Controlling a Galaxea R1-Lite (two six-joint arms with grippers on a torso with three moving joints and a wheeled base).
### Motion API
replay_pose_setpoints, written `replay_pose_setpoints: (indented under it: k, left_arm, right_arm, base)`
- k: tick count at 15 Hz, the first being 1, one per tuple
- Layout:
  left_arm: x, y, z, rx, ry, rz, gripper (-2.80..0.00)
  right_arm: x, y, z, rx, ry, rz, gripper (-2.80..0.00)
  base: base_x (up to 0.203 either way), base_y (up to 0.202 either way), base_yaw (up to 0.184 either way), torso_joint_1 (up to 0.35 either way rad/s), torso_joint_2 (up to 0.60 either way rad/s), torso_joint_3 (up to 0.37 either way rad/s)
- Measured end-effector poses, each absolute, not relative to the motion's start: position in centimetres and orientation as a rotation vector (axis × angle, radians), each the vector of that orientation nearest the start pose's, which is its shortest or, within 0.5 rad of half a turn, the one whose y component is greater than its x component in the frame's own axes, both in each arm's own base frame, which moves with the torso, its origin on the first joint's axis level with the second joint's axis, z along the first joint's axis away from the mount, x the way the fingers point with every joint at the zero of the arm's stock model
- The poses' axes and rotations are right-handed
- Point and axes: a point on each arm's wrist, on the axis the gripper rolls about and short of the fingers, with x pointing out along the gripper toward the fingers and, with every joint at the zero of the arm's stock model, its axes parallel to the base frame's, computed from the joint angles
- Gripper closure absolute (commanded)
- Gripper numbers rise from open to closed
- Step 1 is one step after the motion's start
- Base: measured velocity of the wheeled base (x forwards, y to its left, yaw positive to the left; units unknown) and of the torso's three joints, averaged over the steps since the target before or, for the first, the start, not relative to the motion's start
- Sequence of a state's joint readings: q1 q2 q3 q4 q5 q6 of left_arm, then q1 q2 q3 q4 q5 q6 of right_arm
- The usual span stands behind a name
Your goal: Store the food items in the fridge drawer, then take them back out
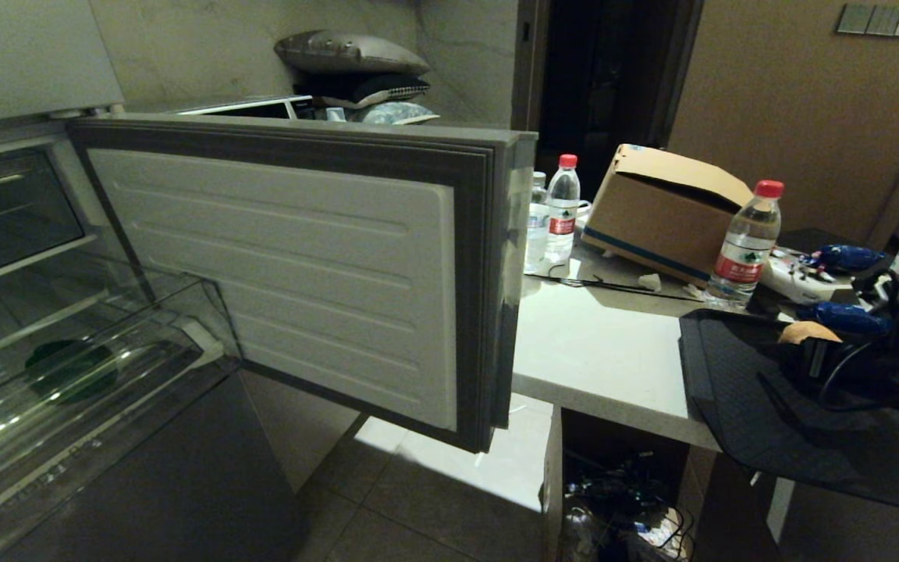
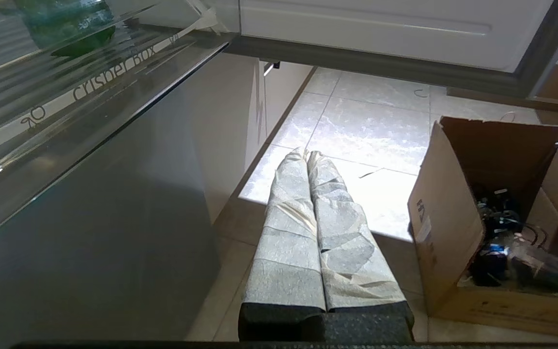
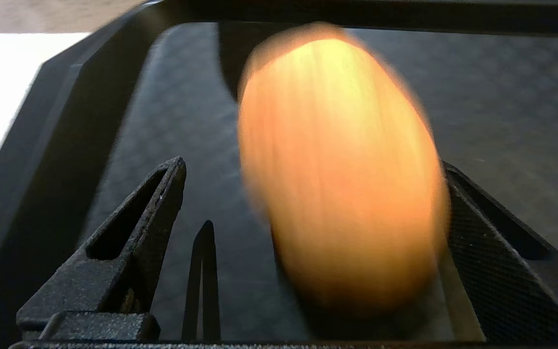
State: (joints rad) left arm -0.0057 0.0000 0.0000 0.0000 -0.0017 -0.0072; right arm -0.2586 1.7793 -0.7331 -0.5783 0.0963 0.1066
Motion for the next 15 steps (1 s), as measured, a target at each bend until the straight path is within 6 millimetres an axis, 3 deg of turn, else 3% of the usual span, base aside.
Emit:
replay_pose_setpoints:
  k: [15]
  left_arm:
    - [-2.3,0.0,7.5,-0.007,0.000,-0.008,0.00]
  right_arm:
    - [30.7,-8.9,14.0,0.183,0.412,-0.211,-2.80]
  base:
    - [0.000,0.000,0.000,0.000,0.00,0.000]
